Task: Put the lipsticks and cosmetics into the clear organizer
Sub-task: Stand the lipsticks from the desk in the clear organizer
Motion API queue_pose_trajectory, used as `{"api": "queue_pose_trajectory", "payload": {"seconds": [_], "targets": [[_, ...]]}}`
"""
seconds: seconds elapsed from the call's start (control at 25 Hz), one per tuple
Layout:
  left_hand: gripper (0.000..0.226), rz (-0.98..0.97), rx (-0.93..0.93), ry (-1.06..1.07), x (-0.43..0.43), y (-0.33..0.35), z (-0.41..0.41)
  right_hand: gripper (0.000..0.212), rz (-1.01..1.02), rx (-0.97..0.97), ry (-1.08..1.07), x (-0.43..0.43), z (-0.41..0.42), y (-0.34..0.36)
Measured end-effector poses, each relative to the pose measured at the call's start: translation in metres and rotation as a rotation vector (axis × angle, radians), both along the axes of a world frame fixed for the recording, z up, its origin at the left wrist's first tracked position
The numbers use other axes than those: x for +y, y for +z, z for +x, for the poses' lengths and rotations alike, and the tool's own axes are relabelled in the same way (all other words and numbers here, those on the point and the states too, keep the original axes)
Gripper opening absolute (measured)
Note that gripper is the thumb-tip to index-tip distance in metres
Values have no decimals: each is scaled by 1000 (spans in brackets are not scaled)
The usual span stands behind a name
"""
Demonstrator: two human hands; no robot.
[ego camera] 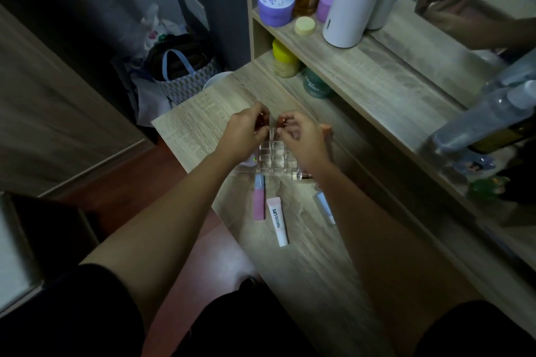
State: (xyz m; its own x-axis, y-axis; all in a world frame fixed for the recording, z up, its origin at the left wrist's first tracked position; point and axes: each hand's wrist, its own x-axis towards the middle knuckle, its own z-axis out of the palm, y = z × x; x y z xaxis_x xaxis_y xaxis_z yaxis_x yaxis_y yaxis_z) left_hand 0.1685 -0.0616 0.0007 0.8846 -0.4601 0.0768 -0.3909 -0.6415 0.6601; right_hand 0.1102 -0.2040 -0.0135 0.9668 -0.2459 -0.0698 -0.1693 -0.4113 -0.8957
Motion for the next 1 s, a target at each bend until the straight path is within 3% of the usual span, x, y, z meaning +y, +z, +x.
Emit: {"api": "queue_pose_trajectory", "payload": {"seconds": [0.28,0.72,0.84,1.0], "targets": [[27,-8,-43,-36,2,-1,-2,30,-20,58,-20,-5,1,4],[45,63,24,-25,9,9,-6,47,-85,45,1,-10,-7,14],[43,-2,2,67,17,12,-16,38,-116,21,-22,-16,-23,17],[9,-43,-97,41,36,-2,-54,11,-422,65,118,-18,-57,3]]}}
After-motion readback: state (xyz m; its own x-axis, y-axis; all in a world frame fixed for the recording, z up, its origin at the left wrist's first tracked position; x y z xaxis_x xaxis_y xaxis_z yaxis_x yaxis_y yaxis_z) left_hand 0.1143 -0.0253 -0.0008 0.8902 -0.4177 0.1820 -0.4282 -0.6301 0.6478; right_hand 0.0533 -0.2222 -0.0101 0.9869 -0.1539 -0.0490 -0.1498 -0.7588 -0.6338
